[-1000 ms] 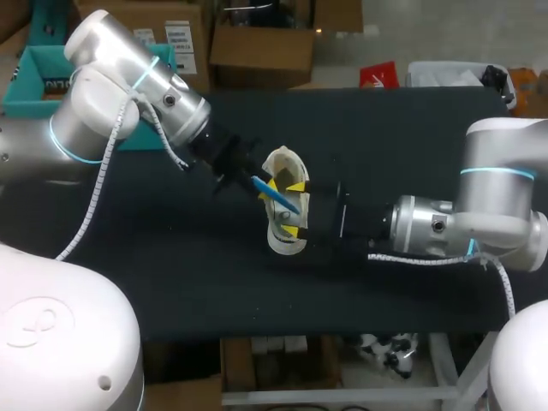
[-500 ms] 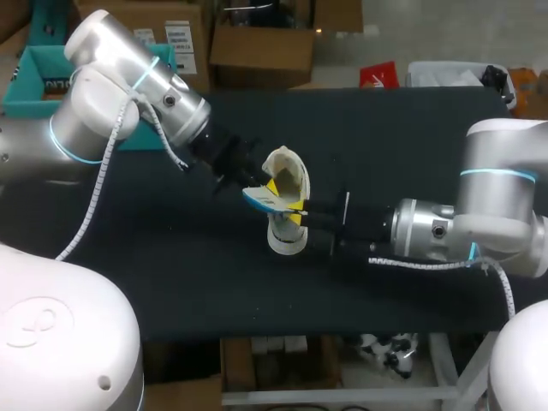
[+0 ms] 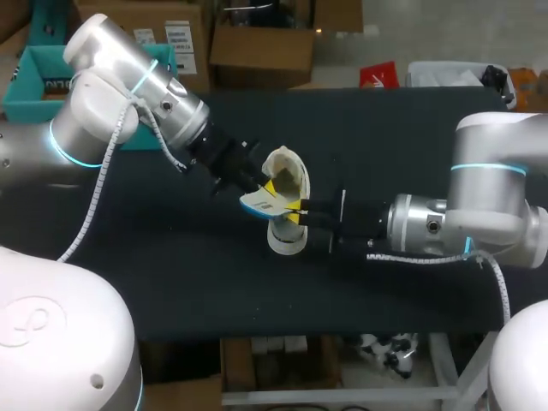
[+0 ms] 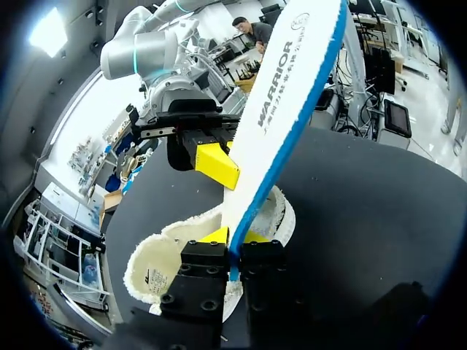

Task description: Open the shoe tongue, take the insole out of the shoe, put the insole back into the shoe, and pack the shoe into the shoebox

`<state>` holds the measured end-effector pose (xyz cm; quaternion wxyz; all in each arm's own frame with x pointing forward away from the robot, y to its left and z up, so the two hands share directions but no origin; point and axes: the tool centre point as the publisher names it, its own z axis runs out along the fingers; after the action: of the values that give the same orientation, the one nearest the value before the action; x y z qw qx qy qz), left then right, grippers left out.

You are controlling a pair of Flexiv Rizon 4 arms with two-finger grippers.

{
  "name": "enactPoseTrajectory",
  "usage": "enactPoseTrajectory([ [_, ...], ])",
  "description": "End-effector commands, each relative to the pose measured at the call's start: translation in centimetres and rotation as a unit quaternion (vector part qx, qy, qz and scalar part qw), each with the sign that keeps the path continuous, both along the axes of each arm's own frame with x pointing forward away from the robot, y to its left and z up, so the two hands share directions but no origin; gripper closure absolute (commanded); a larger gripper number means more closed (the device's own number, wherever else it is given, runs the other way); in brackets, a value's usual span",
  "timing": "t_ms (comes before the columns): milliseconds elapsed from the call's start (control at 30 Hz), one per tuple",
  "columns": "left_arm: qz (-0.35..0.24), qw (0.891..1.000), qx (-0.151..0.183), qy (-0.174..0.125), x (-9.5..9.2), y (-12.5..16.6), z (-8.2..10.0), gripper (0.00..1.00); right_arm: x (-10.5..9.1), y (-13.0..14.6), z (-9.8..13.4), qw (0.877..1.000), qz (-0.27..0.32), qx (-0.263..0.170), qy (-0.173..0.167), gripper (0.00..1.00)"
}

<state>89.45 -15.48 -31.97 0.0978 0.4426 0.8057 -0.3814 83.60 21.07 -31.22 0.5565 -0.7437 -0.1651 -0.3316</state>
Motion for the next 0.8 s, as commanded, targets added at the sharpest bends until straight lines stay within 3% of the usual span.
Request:
enactPoseTrajectory([
  [33,-0.012,1.000,-0.010,0.004,0.6,-0.5,-0.9,1.00,0.5,0.2,-0.3,1.000,-0.003,-0.005,-0.001,1.00],
  [233,-0.024,0.999,-0.026,-0.004,1.1,-1.1,-1.3,1.00,1.1,-0.2,-0.6,1.000,-0.010,-0.016,-0.006,1.00],
  [800,-0.029,0.999,-0.029,-0.004,2.1,-1.8,-2.3,1.00,3.6,-1.9,-3.0,0.999,-0.021,-0.025,-0.003,1.00],
])
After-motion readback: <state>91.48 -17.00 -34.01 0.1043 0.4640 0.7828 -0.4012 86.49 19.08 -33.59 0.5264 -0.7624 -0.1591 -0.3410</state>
